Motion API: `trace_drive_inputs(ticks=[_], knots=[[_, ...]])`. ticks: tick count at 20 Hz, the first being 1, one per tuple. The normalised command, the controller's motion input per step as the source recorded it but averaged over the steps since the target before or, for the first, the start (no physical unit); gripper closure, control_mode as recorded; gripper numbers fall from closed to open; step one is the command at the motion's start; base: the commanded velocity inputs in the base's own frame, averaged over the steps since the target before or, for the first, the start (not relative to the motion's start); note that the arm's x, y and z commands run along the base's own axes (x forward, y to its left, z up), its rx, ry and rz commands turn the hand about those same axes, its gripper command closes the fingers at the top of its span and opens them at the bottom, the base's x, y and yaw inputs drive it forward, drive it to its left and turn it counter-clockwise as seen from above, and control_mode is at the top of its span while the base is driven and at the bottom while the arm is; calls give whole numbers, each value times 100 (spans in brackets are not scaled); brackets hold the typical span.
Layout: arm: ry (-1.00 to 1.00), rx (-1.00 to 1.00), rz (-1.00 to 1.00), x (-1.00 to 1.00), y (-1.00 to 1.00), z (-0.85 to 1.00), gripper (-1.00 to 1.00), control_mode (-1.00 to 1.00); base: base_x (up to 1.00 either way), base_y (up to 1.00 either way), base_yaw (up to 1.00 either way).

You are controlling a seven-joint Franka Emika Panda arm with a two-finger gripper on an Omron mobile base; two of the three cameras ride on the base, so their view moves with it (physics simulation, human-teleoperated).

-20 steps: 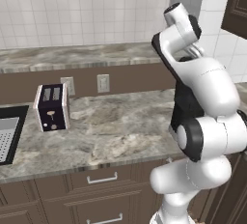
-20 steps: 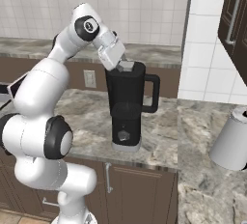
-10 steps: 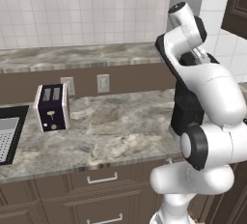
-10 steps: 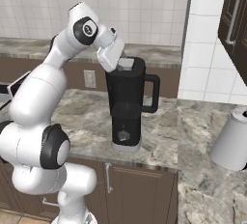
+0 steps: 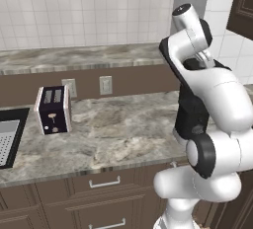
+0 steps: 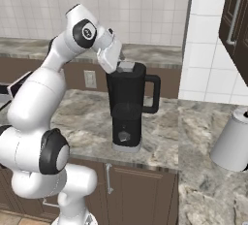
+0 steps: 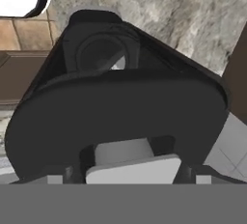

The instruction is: Close the lid blender by securely placing the lid on top.

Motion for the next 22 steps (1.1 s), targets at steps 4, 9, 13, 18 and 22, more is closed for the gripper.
trace_drive_inputs(ticks=[4,9,13,18,22], knots=[[-1,0,10,-22,20,0,-100,-100,0,0,0],[-1,0,11,-55,41,0,-100,-100,0,0,0],[-4,0,10,-62,59,0,-100,-100,0,0,0],[-7,0,10,-51,53,0,-100,-100,0,0,0],[-19,0,3,-66,10,0,-100,-100,0,0,0]])
